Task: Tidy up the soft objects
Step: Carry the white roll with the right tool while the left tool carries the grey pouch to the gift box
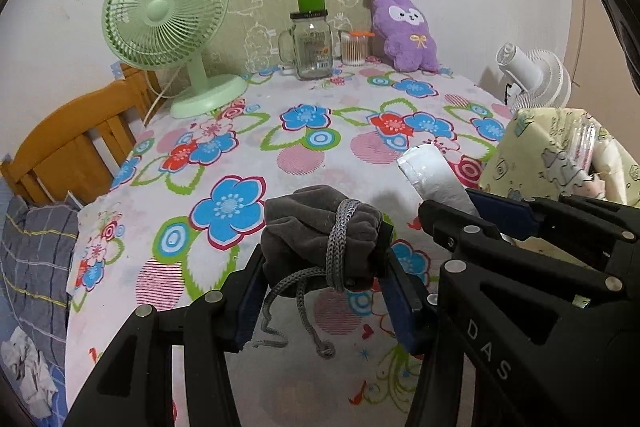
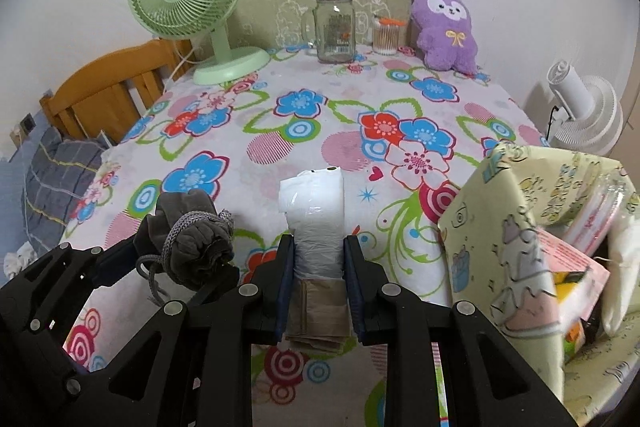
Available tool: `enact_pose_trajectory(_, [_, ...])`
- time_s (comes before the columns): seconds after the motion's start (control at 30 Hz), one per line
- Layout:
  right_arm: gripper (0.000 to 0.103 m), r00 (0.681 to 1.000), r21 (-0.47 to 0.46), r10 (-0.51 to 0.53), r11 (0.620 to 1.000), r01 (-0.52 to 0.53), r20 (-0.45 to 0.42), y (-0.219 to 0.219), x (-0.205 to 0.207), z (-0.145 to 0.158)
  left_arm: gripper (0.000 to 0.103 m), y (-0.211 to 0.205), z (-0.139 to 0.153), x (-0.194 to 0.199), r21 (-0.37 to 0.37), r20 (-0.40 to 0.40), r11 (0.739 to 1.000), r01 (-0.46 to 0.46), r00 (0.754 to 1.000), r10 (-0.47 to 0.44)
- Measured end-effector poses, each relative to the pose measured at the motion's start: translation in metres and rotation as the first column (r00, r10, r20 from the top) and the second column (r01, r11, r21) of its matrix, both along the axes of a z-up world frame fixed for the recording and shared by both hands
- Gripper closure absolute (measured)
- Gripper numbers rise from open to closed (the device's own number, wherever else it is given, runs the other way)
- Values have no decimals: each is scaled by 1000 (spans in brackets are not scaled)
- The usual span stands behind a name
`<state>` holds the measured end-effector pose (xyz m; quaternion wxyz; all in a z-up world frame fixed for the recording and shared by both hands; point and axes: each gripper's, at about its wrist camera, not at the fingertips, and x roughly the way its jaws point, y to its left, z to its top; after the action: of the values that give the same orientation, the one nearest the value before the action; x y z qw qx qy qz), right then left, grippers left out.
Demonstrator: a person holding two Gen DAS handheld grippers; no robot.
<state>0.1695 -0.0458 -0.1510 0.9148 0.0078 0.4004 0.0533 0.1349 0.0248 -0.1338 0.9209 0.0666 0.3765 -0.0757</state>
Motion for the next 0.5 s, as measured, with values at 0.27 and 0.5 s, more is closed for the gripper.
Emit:
enact_pose_trajectory(0.27, [76, 1000, 13, 3, 1000, -3, 24, -7, -21, 18, 48, -6, 17, -20, -5, 38, 1000, -15, 999, 16])
enact_pose_trajectory(0.5, [76, 998, 17, 13, 1000, -14, 60, -15, -39, 36, 48, -14, 36, -39, -5, 71, 1000, -29, 997, 29])
